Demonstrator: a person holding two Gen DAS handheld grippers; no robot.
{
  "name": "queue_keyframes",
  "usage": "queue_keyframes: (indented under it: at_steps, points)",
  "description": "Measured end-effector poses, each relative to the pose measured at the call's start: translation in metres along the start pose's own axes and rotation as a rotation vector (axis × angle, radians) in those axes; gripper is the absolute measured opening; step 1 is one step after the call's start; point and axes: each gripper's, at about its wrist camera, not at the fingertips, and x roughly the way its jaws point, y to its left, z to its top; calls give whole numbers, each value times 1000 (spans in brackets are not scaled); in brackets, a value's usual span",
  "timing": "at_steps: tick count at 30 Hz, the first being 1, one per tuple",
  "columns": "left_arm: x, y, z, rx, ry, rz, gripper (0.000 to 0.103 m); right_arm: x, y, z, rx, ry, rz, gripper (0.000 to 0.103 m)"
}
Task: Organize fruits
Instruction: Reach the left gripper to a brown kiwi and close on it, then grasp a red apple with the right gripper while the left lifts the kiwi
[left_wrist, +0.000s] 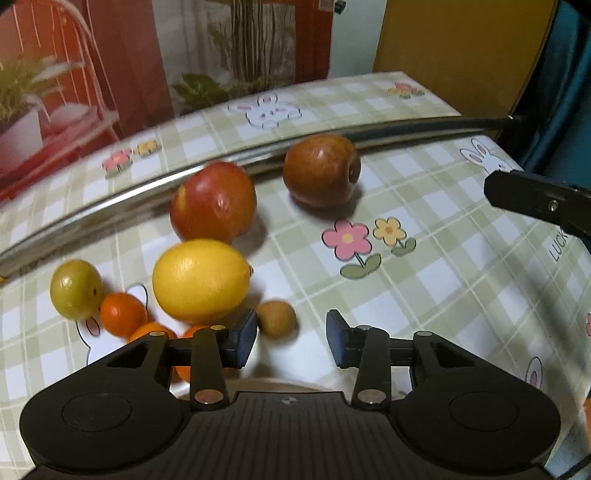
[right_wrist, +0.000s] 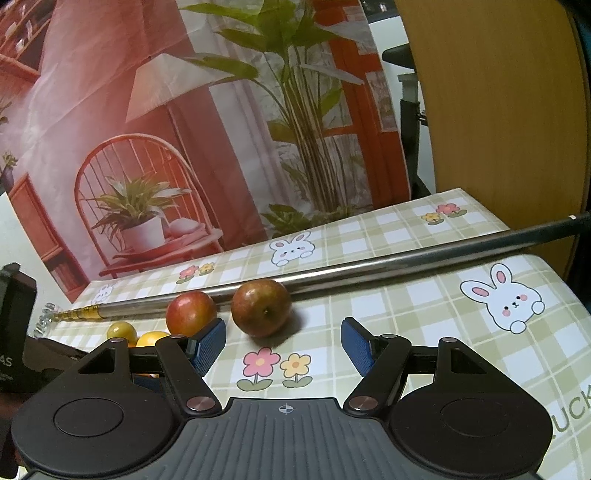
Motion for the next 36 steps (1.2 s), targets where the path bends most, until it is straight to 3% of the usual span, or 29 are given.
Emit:
queue_keyframes:
  at_steps: [7, 21, 26, 36]
  points:
    - [8, -8, -4, 54, 13, 53, 36, 0, 0, -2, 5, 5, 5, 67]
    - [8, -10, -9, 61, 23, 46, 36, 1, -4, -5, 24, 11, 8, 67]
    - [8, -11, -11, 73, 22, 39, 29, 1, -5, -5, 27, 13, 9, 67]
    - [-35, -3, -21, -2, -82, 2, 29, -1, -6, -6, 23, 11, 2, 67]
